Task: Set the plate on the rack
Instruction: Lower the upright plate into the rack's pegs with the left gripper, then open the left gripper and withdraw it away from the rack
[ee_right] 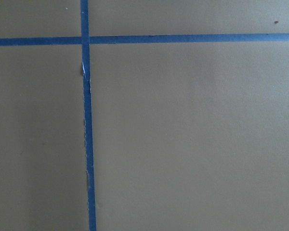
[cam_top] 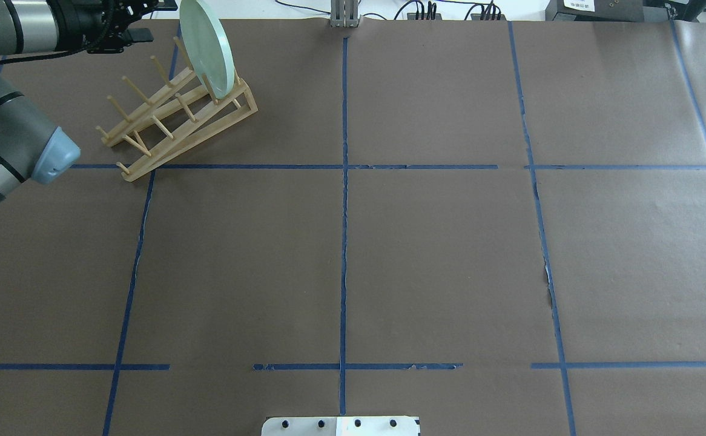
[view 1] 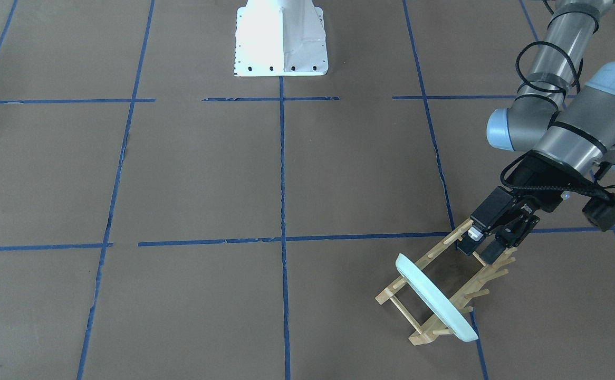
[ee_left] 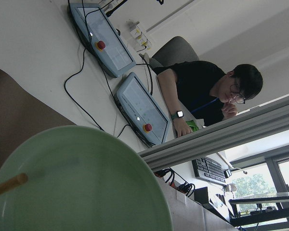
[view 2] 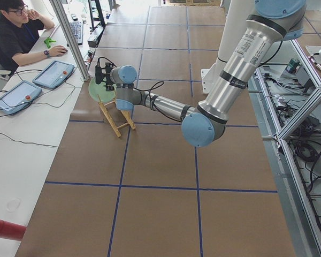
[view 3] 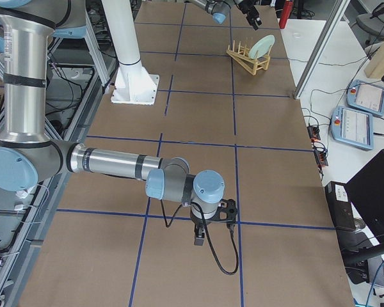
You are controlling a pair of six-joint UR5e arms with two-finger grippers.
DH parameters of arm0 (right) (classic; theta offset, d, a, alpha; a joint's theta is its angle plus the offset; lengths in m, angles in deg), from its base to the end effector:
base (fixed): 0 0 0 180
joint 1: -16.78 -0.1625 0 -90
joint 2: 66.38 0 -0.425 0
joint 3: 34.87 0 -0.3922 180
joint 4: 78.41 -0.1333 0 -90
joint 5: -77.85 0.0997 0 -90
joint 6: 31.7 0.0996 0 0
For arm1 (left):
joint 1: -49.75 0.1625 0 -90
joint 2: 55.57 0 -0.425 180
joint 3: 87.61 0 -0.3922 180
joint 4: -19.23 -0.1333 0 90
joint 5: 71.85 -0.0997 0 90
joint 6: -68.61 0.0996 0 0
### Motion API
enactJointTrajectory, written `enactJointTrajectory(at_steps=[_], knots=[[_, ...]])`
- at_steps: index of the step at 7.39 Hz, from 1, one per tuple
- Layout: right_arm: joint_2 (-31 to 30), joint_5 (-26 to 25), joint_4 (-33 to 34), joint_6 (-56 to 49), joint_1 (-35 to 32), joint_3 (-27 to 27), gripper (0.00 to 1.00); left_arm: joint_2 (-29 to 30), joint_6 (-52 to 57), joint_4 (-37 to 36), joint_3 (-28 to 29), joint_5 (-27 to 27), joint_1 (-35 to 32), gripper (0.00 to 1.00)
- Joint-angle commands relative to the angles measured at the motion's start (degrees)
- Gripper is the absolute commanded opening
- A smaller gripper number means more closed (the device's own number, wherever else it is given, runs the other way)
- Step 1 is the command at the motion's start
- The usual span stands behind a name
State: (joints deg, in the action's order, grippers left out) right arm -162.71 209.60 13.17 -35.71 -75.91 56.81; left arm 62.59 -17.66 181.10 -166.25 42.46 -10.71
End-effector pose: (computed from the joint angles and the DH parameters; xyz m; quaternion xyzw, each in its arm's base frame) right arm 0.0873 -0.4315 0.7014 -0.0299 -0.3582 0.0086 0.9331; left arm 0.2496 -0.6276 0.3263 0.2354 0.6588 -0.2027 0.6852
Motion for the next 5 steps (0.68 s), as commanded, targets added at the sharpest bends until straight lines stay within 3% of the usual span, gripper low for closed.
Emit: enactJointTrajectory(at_steps=[1,3,5], knots=[[0.0,0.0,0.0,-0.04,0.06,0.0,1.0,-3.98,13.08,-16.86,-11.22,3.55,-2.2,1.0],[0.0,0.0,0.0,-0.04,0.06,0.0,1.0,-8.99,31.07,-33.65,-20.91,5.14,-5.01,1.0],[0.0,0.0,0.0,-0.04,0.06,0.0,1.0,-9.8,47.6,-45.71,-22.53,5.05,-8.07,1.0]])
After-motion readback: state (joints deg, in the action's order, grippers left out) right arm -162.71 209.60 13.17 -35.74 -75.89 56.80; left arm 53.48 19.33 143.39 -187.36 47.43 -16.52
